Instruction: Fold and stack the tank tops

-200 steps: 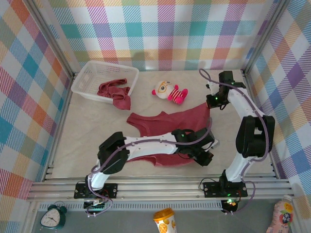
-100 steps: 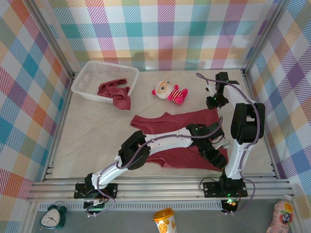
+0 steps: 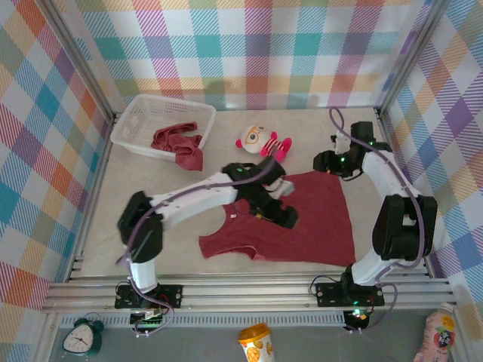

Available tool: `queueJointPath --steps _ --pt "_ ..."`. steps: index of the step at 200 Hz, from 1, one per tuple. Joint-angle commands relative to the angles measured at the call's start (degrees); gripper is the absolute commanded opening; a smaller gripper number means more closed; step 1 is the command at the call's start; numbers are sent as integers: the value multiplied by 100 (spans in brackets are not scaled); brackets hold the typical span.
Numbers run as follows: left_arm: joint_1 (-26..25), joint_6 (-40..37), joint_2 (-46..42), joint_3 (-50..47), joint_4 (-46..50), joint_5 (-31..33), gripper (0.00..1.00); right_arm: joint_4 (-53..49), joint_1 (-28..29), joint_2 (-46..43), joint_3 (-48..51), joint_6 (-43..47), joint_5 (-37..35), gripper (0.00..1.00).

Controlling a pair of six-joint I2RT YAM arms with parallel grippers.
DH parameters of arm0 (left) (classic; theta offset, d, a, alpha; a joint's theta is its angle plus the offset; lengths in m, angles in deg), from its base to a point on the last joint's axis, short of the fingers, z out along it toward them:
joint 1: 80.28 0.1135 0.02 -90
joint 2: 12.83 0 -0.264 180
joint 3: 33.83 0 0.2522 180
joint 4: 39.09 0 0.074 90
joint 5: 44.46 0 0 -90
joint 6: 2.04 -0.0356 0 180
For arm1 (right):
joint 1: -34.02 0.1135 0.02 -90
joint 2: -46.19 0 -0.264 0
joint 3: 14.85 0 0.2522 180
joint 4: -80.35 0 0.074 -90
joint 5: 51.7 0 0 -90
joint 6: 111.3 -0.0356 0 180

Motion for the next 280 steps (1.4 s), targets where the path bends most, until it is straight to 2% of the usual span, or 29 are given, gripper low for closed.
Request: queueJointPath --steps 1,19,34,63,108,146,200,235,280 --pt "274 187 -493 -928 461 957 88 399 365 -426 597 -975 855 59" --pt "658 356 -860 -1594 483 1320 82 496 778 -723 1068 -1231 761 60" --pt "951 517 -1133 -2092 321 1363 79 544 1048 -831 1414 -1417 626 61" --pt "1121 805 -1365 -2911 9 1398 69 1110 1723 -827 1893 -1541 530 61" --pt "1482 835 -1458 -3646 -125 1532 56 1232 2314 -51 1597 -1165 245 60" --pt "1689 1004 -1372 -4038 -85 1540 51 1154 2749 525 1250 -856 81 60" --pt "2305 880 -1333 -4412 373 2013 48 911 3432 1205 654 -542 -71 60" --pt "2882 686 -1505 -4126 721 2493 48 928 3881 1504 226 -345 4 61" --pt "3790 320 -1397 -3829 776 2419 49 830 3988 1260 105 447 163 62"
